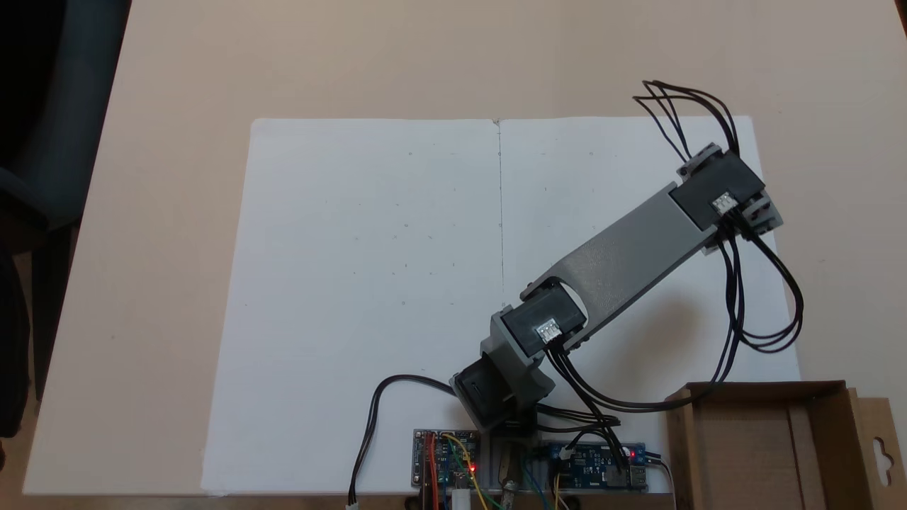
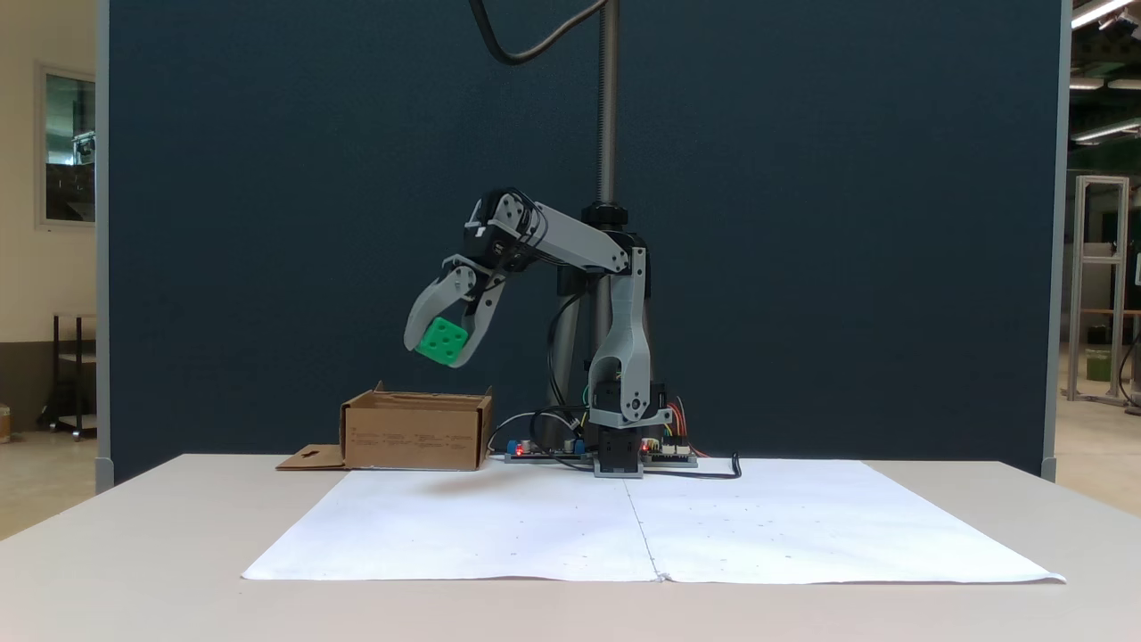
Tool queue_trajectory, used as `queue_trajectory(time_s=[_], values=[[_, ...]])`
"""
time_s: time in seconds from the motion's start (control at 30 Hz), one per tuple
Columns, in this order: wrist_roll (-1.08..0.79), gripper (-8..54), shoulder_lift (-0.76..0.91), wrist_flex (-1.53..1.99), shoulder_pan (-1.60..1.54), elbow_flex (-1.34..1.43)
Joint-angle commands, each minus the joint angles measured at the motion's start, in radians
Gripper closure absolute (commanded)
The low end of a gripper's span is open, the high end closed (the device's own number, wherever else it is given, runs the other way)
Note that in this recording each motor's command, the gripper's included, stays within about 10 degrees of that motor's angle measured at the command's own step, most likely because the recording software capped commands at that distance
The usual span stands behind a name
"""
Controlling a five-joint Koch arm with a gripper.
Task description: Grasp a green dice and put it in the bin.
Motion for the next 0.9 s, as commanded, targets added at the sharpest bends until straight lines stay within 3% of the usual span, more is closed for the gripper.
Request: queue_trajectory(time_s=[0.0,0.47,0.87], values=[[-0.127,33.6,0.041,0.014,0.129,-0.028],[-0.405,33.6,0.012,0.002,0.634,-0.028],[-0.597,33.6,-0.241,-0.092,0.83,-0.026]])
